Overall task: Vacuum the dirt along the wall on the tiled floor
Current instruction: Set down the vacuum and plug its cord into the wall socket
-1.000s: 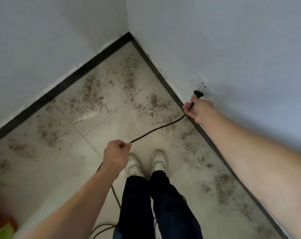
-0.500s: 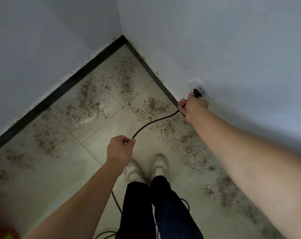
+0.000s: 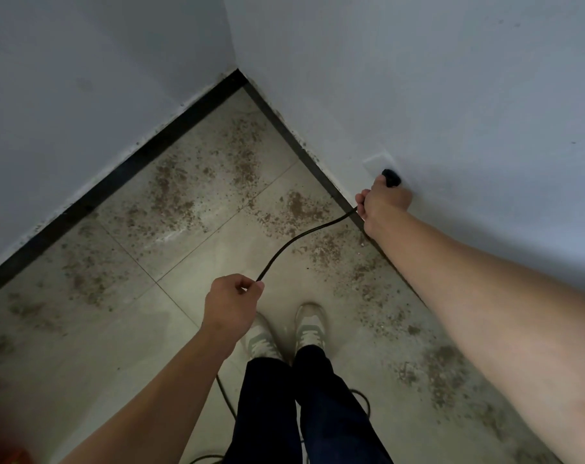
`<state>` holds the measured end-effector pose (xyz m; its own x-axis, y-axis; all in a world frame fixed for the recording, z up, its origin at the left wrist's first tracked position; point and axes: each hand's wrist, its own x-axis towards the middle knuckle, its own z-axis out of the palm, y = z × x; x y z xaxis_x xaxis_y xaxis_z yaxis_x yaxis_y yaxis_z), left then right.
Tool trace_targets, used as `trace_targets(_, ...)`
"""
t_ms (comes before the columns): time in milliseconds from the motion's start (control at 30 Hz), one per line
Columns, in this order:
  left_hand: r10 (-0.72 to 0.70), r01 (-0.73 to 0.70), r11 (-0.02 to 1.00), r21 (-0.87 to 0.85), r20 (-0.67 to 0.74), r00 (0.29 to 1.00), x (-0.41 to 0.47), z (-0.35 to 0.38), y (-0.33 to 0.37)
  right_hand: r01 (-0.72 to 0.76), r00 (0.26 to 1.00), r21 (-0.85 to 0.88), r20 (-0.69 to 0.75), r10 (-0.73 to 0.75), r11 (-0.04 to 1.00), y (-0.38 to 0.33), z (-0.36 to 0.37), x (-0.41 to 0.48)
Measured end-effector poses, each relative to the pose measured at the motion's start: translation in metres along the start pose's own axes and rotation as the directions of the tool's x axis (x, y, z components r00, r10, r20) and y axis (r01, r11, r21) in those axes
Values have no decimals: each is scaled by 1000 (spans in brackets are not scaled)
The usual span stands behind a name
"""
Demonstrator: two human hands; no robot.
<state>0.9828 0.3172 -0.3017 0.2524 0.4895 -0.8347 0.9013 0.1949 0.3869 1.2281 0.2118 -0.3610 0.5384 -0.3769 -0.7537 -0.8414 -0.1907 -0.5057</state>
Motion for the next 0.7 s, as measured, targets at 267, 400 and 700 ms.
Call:
trace_targets(267, 44, -45, 999, 2, 46, 998, -13, -10, -24, -86, 996, 12, 4, 85, 996, -15, -3, -2)
trace_targets(400, 40, -41, 999, 9, 91, 995, -26, -21, -57, -95, 986, -77, 129, 104, 993, -12, -17, -4)
trace_targets(700, 16, -46, 961, 273, 111, 994, -105, -58, -138, -158, 822, -448, 434, 368, 880, 84, -56, -128)
